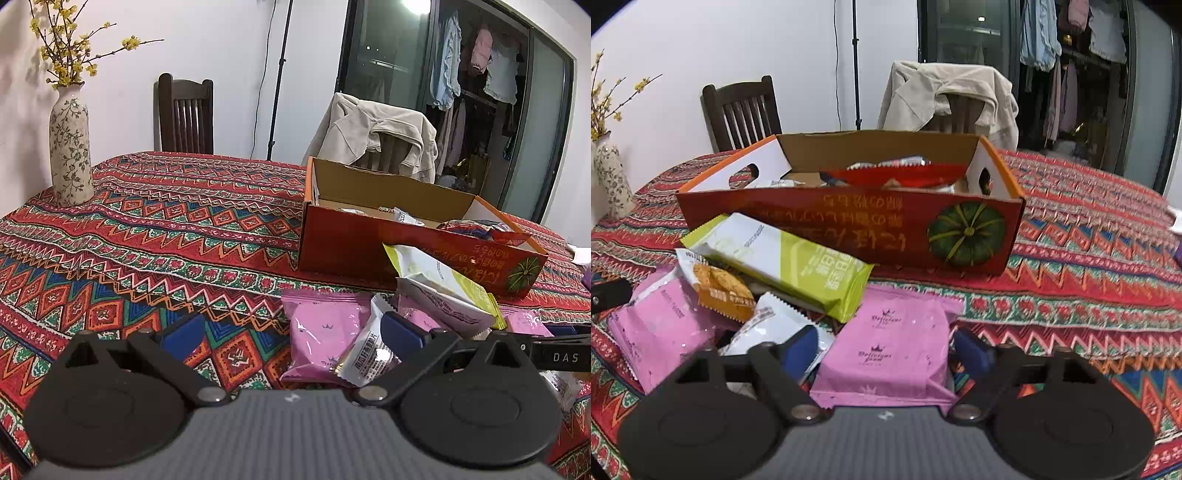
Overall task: Organize snacks
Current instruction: 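Grasp a pink packet with the right tool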
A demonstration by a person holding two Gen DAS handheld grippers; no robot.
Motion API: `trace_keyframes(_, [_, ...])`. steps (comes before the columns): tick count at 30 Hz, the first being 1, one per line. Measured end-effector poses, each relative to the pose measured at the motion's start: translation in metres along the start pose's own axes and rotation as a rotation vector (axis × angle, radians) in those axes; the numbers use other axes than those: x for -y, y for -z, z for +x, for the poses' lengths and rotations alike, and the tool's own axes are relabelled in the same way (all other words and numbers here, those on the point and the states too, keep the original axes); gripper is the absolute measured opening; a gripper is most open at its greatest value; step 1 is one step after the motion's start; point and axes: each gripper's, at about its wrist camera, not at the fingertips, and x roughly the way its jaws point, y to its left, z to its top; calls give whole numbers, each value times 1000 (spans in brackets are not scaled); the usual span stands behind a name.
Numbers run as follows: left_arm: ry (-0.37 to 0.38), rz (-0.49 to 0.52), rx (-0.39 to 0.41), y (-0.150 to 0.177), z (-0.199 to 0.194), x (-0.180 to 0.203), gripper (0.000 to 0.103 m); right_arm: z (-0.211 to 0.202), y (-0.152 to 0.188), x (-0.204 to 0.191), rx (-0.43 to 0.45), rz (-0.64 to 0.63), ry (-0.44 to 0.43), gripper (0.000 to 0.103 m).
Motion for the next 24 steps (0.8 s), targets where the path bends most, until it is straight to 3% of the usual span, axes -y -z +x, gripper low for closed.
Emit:
trace_keyframes(2, [-2, -1, -3, 0, 1, 0, 103, -1, 1, 0, 1, 1, 5, 68])
trace_keyframes(9, [-9, -4, -8, 0, 2, 0, 103, -10, 9, 1, 41, 7, 13, 64])
trace_keyframes(24, [-70, 3, -22, -1, 4, 2, 103, -44, 15, 19, 224, 97, 5, 63])
